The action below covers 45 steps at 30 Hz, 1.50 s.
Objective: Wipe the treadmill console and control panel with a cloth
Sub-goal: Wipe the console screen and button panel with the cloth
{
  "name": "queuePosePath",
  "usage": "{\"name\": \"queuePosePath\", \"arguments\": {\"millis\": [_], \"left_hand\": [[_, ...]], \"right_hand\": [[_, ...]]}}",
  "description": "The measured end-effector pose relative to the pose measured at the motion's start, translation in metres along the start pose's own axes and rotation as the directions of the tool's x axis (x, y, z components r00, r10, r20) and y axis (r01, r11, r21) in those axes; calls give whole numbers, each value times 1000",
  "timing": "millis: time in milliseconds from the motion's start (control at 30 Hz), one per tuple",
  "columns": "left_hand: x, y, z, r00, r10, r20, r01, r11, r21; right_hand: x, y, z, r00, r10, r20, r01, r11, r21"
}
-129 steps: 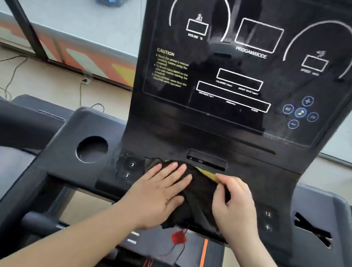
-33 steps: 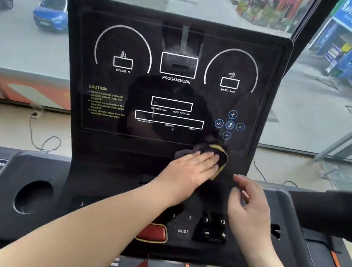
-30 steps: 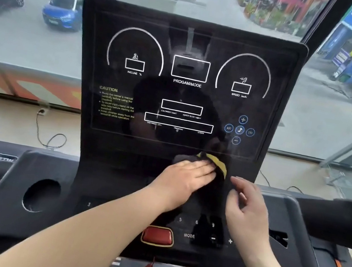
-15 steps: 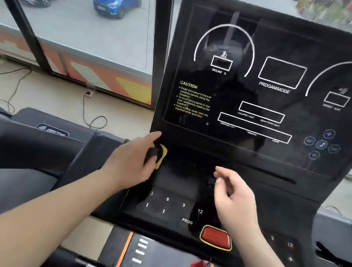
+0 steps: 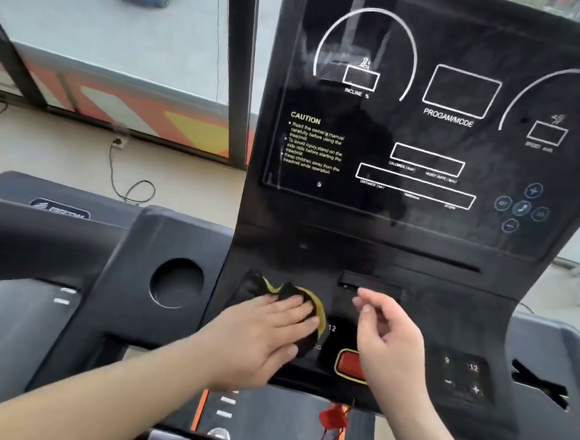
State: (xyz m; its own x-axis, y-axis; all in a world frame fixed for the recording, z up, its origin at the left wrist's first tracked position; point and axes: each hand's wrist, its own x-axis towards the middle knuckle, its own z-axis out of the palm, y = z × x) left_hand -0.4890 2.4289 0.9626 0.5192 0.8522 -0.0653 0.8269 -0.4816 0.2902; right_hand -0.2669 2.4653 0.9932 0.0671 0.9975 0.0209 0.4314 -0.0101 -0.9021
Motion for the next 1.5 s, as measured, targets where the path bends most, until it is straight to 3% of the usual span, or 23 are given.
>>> {"name": "queuePosePath", "arguments": {"millis": [100,200,267,367,533,733,933,1133,1267,1400,1500], "left_hand": [[14,-38,-19,993,-116,-30,119,987,109],[13,-7,3,945,-315,-88,321,944,72],[14,36,27,975,-214,-66,213,977,-29],[38,52,24,1000,9,-2,-9,1000,3],[83,84,17,991,-100,88,103,994,-31],[172,177,43,961,197,192,-192,980,-42],[249,213,51,962,212,170,-222,974,46],[275,180,30,953,299,53,-302,918,257],[259,149,4,896,423,-137,-398,900,176],[219,106,-15,959,272,-81,-279,955,-101],[179,67,-23,992,102,-79,-115,977,-180]], "right_hand": [[-2,6,-13,1000,-8,1,8,996,-88],[-6,19,-34,997,-73,-11,67,960,-273],[-6,29,-47,996,-91,-23,77,931,-357],[-5,39,-66,996,-86,-34,67,923,-379],[2,53,-108,993,-67,-102,31,947,-319],[9,79,-161,977,6,-214,-48,980,-192],[30,106,-207,973,66,-223,-99,985,-141],[58,101,-208,978,-32,-206,11,995,-103],[68,87,-194,988,-41,-150,31,997,-72],[70,69,-169,992,-34,-123,28,998,-55],[65,57,-143,997,-21,-71,19,1000,-22]]}}
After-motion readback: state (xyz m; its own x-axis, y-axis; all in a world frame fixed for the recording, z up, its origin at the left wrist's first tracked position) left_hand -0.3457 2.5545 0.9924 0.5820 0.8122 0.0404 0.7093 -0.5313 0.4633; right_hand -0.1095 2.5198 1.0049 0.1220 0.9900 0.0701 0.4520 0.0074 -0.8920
